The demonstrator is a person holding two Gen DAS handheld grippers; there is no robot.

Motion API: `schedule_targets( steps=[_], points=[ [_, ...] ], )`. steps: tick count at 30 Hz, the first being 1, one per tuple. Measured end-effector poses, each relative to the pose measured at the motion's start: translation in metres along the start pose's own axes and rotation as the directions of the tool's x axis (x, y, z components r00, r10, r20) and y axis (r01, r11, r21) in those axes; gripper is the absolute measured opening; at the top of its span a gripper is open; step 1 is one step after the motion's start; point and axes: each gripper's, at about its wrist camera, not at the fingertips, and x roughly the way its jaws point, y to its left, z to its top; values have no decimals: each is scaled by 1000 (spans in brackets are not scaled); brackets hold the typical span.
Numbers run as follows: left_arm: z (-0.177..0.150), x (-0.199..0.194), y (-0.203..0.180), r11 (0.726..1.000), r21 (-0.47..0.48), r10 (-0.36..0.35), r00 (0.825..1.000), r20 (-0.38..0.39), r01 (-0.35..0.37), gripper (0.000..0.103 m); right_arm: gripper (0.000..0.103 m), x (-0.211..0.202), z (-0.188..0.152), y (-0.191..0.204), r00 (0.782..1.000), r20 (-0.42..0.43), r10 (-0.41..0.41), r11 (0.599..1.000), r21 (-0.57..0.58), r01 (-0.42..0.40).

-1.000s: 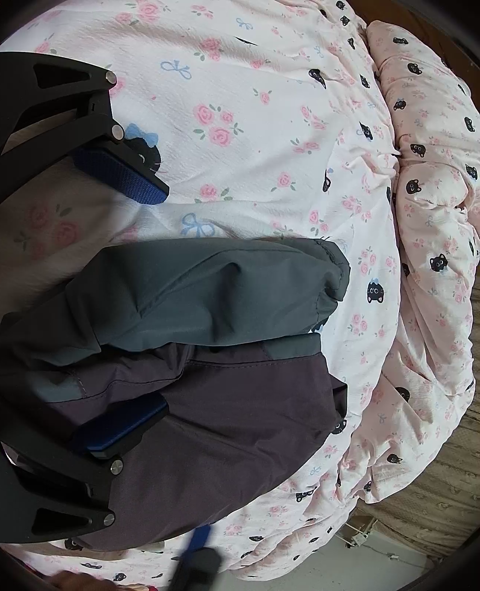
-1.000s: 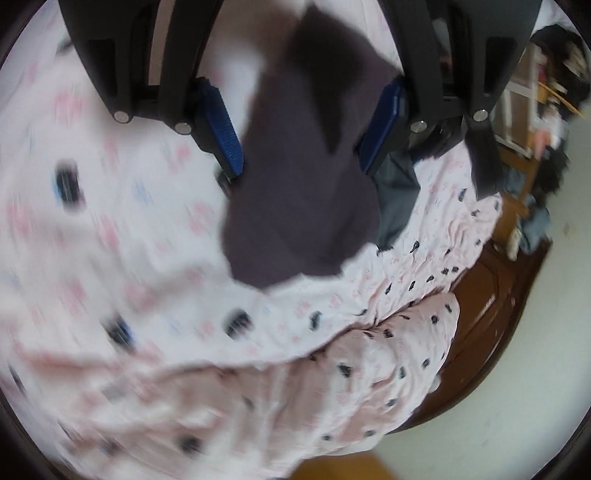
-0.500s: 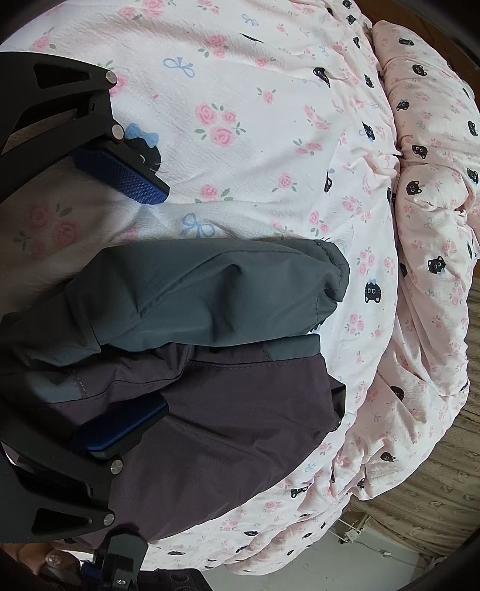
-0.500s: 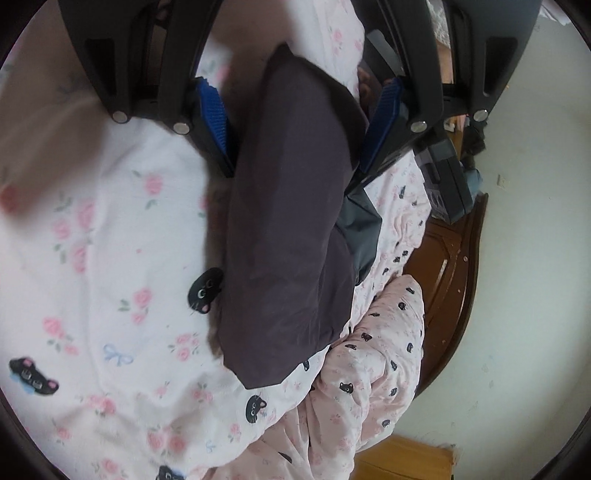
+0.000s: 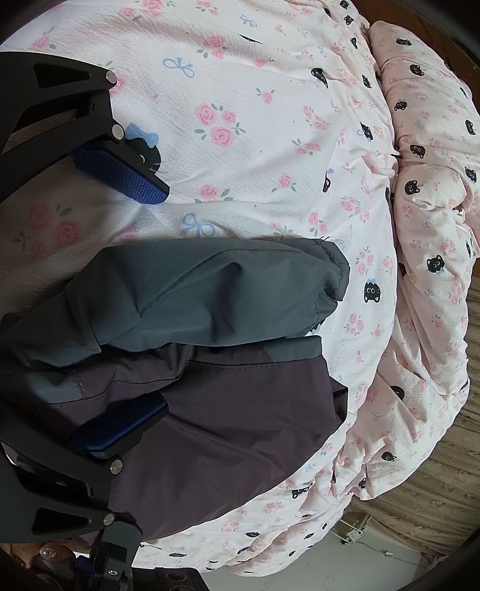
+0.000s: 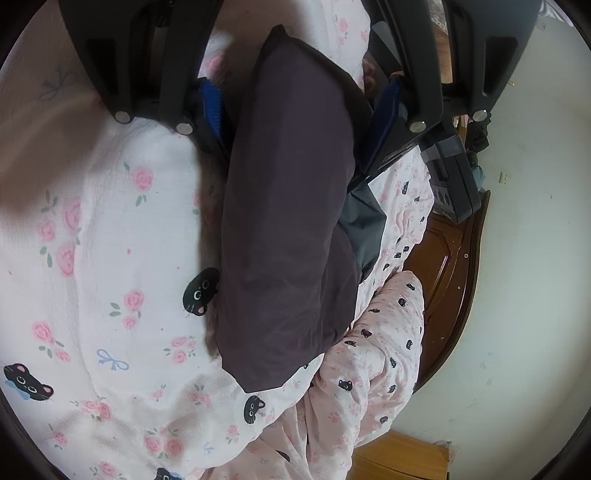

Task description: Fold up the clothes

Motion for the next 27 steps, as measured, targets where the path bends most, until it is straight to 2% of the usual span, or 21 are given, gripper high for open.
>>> schedule_targets(
  steps=[12,19,21,23,26,27],
  points=[
    [-2,-5,0,1000,-5,4,1000,21,-4,103,56,-3,-6,-8,999,42,31,999,-21,-30],
    [-11,-29,13,991,-118,-55,998,16,57,102,53,-4,-8,-12,997,60,45,999,-13,-44],
    [-15,-37,23,974,-193,-117,993,18,118,102,52,-5,-8,-13,997,58,47,999,-6,-47],
    [-19,-43,32,946,-268,-185,982,24,184,102,51,-6,-8,-15,997,58,48,999,-3,-48],
    [-26,-49,42,889,-352,-298,954,40,292,102,51,-6,-8,-16,997,58,50,999,1,-50],
    [-27,-50,42,881,-355,-322,946,38,314,102,51,-5,-8,-16,997,58,51,999,2,-51]
  ],
)
